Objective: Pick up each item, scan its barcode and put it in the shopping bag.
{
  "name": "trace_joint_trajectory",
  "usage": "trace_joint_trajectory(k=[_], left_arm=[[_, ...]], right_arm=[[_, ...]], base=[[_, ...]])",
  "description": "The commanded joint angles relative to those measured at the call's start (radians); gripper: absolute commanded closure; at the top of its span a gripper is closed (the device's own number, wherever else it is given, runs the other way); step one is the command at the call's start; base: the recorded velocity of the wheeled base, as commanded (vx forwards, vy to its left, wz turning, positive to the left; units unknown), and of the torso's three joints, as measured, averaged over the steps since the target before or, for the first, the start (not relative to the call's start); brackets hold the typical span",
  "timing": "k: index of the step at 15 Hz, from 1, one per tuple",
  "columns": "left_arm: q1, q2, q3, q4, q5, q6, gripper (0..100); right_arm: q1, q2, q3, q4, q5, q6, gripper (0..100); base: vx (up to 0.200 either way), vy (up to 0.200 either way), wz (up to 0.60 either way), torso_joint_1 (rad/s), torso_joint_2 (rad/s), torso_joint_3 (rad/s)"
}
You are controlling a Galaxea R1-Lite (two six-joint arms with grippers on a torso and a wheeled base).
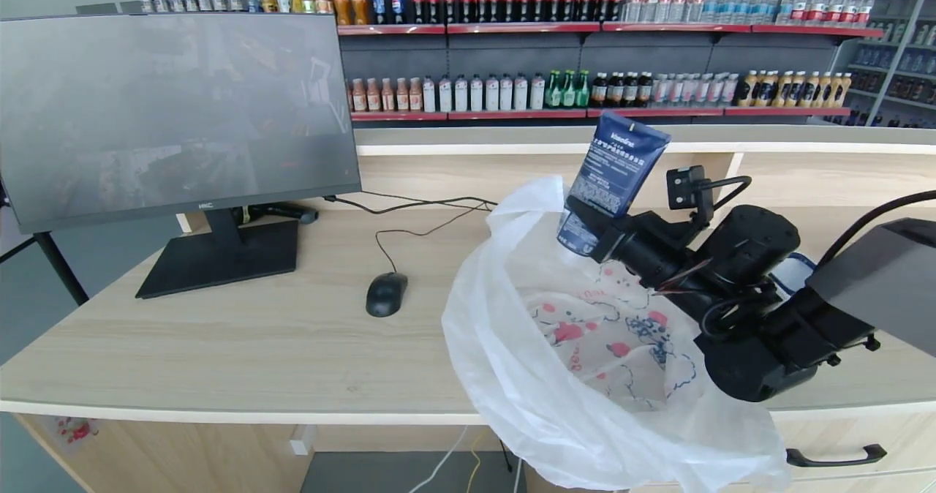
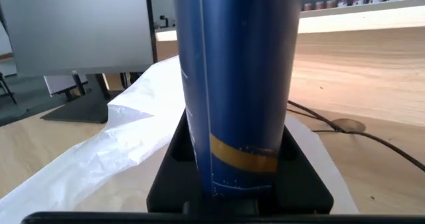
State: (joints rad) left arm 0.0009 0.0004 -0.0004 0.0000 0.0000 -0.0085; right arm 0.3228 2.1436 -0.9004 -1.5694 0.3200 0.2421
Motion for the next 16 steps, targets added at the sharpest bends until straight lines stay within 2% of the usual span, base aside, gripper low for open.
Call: trace_joint_trajectory(k=[1,3,6,8,10,14,16], left_arm=[[0.001,0.0,-0.001,0.0,0.0,-0.001,0],[0.001,0.0,-0.001,0.0,0.0,-0.001,0],[0.001,0.0,-0.001,0.0,0.0,-0.001,0],[0.001,0.0,-0.001,0.002,0.0,-0.001,0],[-0.001,0.0,-0.001,0.0,0.0,-0.001,0],[0.001,0.0,-0.001,0.0,0.0,-0.001,0],[0.001,0.0,0.0,0.0,0.0,-0.001,0]], right_arm=[[-0.024,0.081,-0.069,-0.001,0.001,-0.004,100],[-0.047,0.107,-0.152,0.003,0.001,-0.018,100],[-0.077,0.088,-0.245,0.081,0.001,-0.027,100],[-0.073,0.065,-0.239,0.091,0.004,-0.027,100],[-0.036,0.016,-0.199,0.086,0.087,-0.029,100],[0.009,-0.056,-0.196,0.088,0.12,0.068,100],[0.006,-0.116,-0.166,0.078,0.126,0.186,100]], base=[[0.0,0.0,0.0,0.0,0.0,0.0],[0.0,0.0,0.0,0.0,0.0,0.0],[0.0,0.0,0.0,0.0,0.0,0.0],[0.0,0.0,0.0,0.0,0.0,0.0],[0.0,0.0,0.0,0.0,0.0,0.0],[0.0,0.0,0.0,0.0,0.0,0.0],[0.0,0.0,0.0,0.0,0.0,0.0]])
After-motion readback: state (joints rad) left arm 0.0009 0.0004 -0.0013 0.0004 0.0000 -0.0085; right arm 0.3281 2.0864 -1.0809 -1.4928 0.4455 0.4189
